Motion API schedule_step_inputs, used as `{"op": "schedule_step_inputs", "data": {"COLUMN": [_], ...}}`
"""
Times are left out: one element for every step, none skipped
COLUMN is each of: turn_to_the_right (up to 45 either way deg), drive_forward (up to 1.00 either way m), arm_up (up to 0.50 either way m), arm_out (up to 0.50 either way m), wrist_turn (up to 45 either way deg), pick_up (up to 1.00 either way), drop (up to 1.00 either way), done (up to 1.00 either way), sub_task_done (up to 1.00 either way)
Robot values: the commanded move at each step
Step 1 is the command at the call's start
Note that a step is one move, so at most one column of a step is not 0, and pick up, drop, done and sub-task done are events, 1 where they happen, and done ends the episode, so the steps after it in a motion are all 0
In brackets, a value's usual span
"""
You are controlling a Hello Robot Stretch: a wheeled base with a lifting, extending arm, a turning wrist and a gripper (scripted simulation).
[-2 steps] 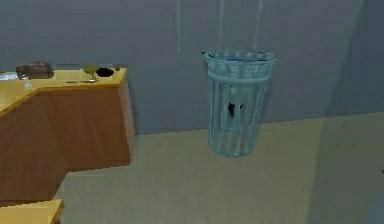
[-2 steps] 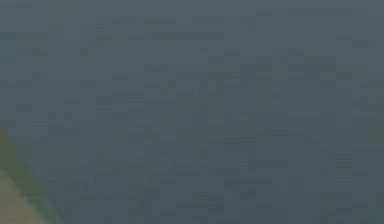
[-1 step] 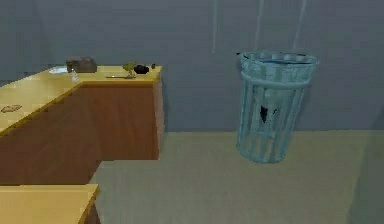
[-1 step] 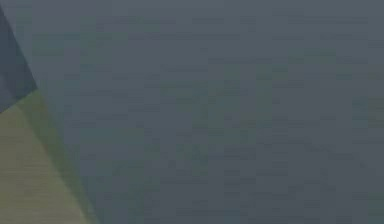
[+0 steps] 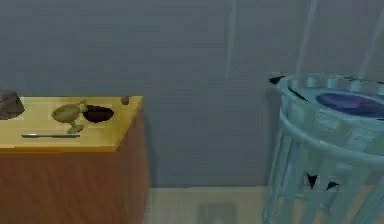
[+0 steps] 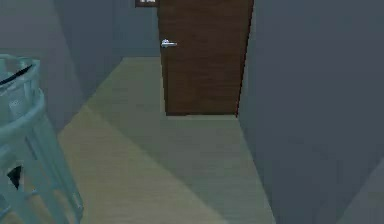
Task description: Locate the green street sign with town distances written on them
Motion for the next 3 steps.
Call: {"op": "schedule_step_inputs", "data": {"turn_to_the_right": [0.0, 42.0, 0.0], "drive_forward": [0.6, 0.0, 0.0], "arm_up": [0.0, 0.0, 0.0], "arm_out": [0.0, 0.0, 0.0], "wrist_turn": [0.0, 0.0, 0.0], "pick_up": [0.0, 0.0, 0.0], "drop": [0.0, 0.0, 0.0], "done": [0.0, 0.0, 1.0], "sub_task_done": [0.0, 0.0, 0.0]}}
